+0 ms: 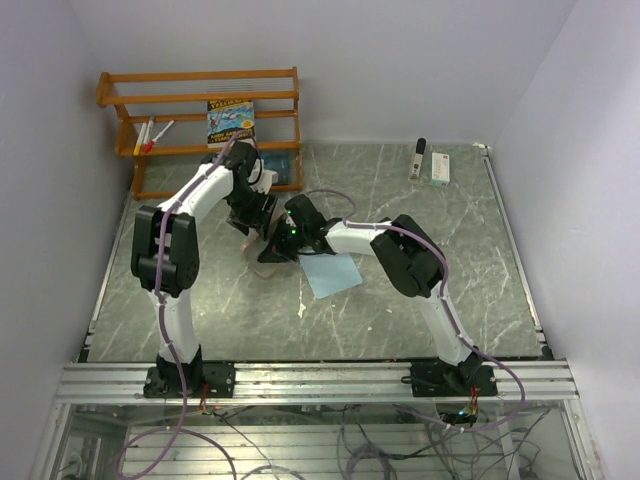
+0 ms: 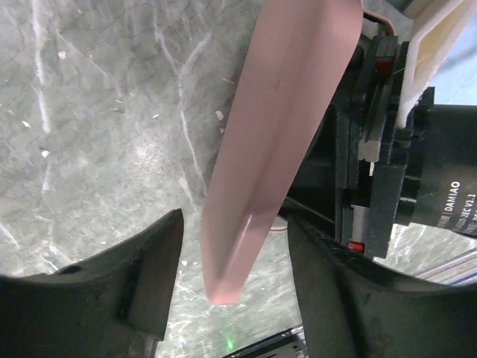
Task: Organize the sunglasses
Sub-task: Place the sunglasses case at the center of the board.
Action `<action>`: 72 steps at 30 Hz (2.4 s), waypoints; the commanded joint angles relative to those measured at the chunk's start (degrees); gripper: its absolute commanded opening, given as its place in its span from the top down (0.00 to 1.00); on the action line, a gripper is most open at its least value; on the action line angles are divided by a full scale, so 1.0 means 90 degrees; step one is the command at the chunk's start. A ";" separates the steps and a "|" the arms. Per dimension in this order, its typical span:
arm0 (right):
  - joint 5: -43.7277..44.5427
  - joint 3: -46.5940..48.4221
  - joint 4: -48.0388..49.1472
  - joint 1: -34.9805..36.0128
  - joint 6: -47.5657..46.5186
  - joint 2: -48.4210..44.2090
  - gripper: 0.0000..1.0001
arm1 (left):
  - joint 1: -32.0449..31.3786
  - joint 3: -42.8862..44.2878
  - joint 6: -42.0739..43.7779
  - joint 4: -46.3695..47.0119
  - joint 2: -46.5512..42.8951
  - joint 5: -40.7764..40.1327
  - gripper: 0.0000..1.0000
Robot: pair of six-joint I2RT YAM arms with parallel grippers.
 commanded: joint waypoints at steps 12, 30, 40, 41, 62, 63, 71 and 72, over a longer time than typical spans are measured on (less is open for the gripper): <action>-0.0073 -0.0255 0.0286 0.0016 0.0117 0.0122 1.00 | -0.0455 0.0124 0.0242 0.0222 -0.0054 -0.1373 0.93; -0.0870 -0.1886 0.0504 -0.0357 -0.0563 -0.2452 0.85 | -0.0645 -0.0157 0.2258 0.0913 -0.0553 -0.3842 0.93; 0.0707 -0.1727 -0.2222 -0.0760 -0.2248 -0.3348 0.83 | -0.0603 -0.1181 0.3640 0.2209 -0.1256 -0.4775 0.93; 0.0683 -0.1834 -0.2182 -0.0805 -0.2236 -0.3402 0.83 | -0.0585 -0.1251 0.3771 0.2405 -0.1305 -0.4818 0.93; 0.0511 -0.2411 -0.1935 -0.0973 -0.2197 -0.3499 0.81 | 0.0102 -0.2563 0.4575 0.4852 -0.1345 -0.4935 0.93; 0.0543 -0.2353 -0.2009 -0.0976 -0.2244 -0.3500 0.79 | 0.0115 -0.2581 0.4503 0.4837 -0.1320 -0.4929 0.93; 0.0668 -0.2118 -0.2367 -0.1007 -0.2492 -0.3476 0.70 | 0.0118 -0.2986 0.4160 0.5028 -0.1283 -0.5015 0.76; 0.0666 -0.2131 -0.2375 -0.1013 -0.2494 -0.3471 0.70 | 0.0118 -0.3018 0.4150 0.5044 -0.1290 -0.5014 0.75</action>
